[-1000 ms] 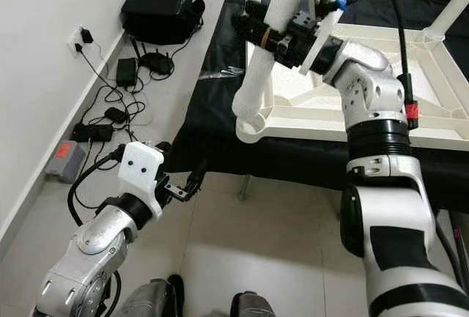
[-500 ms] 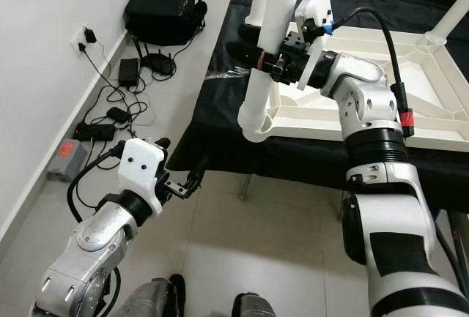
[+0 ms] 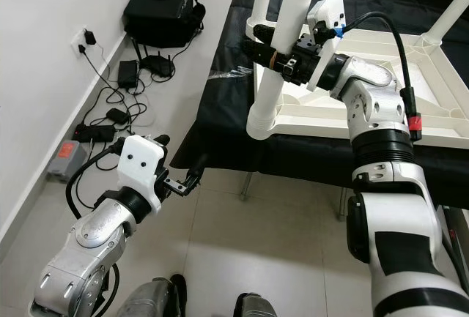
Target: Building children table
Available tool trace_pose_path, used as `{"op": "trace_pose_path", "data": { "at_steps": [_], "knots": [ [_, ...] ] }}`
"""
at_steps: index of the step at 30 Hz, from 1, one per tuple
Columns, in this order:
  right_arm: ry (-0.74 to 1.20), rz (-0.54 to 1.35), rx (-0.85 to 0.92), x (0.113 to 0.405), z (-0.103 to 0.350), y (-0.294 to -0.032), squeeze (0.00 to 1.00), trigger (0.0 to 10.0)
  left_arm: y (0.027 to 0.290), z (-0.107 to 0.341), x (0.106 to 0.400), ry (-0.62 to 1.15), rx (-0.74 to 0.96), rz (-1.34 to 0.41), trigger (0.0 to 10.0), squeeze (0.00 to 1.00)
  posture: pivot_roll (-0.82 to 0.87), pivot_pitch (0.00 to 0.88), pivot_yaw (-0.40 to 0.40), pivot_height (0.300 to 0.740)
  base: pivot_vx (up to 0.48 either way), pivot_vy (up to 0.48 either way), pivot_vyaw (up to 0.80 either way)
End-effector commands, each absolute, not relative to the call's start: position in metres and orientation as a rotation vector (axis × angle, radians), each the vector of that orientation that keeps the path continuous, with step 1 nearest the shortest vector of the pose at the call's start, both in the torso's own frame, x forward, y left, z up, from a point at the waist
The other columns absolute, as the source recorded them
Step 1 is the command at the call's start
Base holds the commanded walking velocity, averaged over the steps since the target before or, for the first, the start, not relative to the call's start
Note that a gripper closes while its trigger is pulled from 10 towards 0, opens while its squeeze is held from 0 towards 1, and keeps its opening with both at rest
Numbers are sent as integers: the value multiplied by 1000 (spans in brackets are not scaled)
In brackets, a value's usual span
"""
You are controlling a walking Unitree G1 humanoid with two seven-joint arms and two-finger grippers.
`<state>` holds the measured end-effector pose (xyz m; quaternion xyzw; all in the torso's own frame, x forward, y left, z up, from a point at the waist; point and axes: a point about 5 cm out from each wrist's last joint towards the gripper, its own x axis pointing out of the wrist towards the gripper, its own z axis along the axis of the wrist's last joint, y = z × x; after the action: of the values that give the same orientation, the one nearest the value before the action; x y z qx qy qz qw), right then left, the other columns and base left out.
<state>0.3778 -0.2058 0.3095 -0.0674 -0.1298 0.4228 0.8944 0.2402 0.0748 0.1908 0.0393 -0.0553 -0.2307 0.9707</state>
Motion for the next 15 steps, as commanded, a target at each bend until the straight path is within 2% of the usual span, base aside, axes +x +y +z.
{"op": "trace_pose_path", "data": {
  "at_steps": [1, 4, 7, 10, 12, 15],
  "knots": [
    [-326, 746, -39, 382, 317, -213, 0, 10000, 74, 195, 238, -122, 83, -465, 10000, 0, 168, 216, -60, 740, 0, 0, 0],
    [-432, 709, 43, 379, 335, -213, 0, 10000, 77, 197, 241, -129, 87, -444, 10000, 0, 164, 215, -55, 740, 0, 0, 0],
    [-481, 691, 104, 375, 345, -211, 0, 10000, 78, 198, 242, -137, 97, -444, 10000, 0, 158, 215, -51, 740, 322, 0, 0],
    [-595, 687, 126, 362, 367, -203, 0, 10000, 80, 198, 246, -136, 97, -436, 10000, 0, 156, 207, -49, 740, 370, -301, 0],
    [-595, 687, 126, 362, 367, -203, 0, 10000, 80, 198, 246, -136, 97, -436, 10000, 0, 156, 207, -49, 740, 371, -300, 0],
    [-714, 693, 210, 351, 397, -200, 0, 10000, 81, 200, 248, -143, 102, -428, 10000, 0, 155, 203, -47, 740, 376, -295, 0]
  ]
}}
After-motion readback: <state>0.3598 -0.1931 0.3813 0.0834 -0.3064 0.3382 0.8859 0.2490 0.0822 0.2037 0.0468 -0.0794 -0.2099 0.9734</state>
